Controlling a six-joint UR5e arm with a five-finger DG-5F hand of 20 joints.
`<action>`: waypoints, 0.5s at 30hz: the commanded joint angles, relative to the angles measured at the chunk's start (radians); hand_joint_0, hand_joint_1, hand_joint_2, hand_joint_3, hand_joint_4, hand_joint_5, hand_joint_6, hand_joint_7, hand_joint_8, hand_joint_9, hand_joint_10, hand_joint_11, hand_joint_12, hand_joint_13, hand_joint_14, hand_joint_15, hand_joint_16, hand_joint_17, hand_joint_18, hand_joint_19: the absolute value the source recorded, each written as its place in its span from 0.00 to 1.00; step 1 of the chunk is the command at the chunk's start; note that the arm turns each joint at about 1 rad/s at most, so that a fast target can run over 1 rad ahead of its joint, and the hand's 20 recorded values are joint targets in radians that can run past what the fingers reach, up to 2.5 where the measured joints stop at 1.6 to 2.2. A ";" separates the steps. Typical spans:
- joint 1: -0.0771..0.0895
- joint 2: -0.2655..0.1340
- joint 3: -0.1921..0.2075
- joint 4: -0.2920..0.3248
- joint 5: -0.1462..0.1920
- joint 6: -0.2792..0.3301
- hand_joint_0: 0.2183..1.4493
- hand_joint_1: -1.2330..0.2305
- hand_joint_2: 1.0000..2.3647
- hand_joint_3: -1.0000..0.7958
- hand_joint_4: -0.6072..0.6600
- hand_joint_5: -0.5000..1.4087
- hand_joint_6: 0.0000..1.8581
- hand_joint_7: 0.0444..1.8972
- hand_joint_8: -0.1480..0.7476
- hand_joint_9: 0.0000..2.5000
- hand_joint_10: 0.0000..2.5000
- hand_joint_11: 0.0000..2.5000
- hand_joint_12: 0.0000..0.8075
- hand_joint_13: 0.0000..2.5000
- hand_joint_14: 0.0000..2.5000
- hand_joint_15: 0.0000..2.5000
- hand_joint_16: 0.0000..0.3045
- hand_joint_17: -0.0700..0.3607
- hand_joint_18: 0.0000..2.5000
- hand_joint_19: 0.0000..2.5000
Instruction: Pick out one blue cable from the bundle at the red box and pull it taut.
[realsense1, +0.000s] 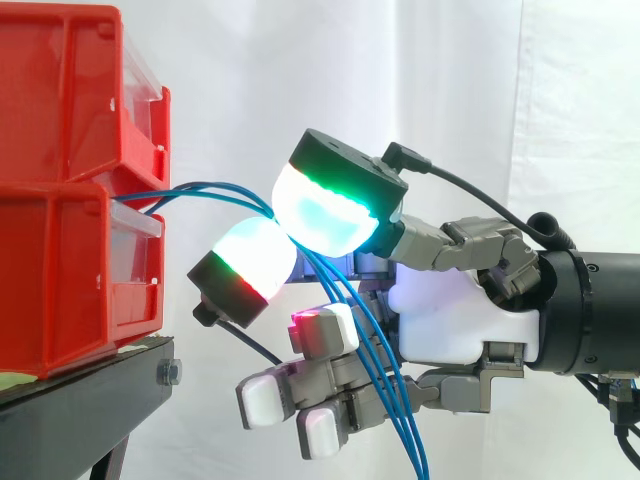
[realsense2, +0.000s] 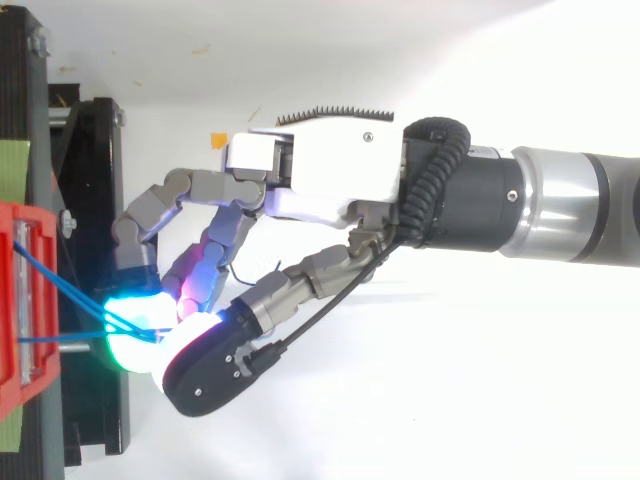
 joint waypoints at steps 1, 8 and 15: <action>0.000 0.000 0.000 -0.002 0.001 0.000 0.46 0.22 0.00 0.28 0.29 0.21 0.52 0.58 0.47 0.50 0.01 0.36 0.39 0.37 0.01 0.20 0.15 0.40 0.34 0.28; -0.001 0.000 0.000 -0.007 0.001 0.000 0.39 0.22 0.00 0.28 0.34 0.21 0.52 0.54 0.47 0.51 0.01 0.36 0.39 0.37 0.01 0.21 0.15 0.40 0.35 0.29; -0.003 0.000 0.000 -0.010 -0.001 0.000 0.34 0.23 0.00 0.28 0.39 0.22 0.51 0.52 0.47 0.52 0.01 0.36 0.40 0.38 0.01 0.21 0.15 0.40 0.35 0.29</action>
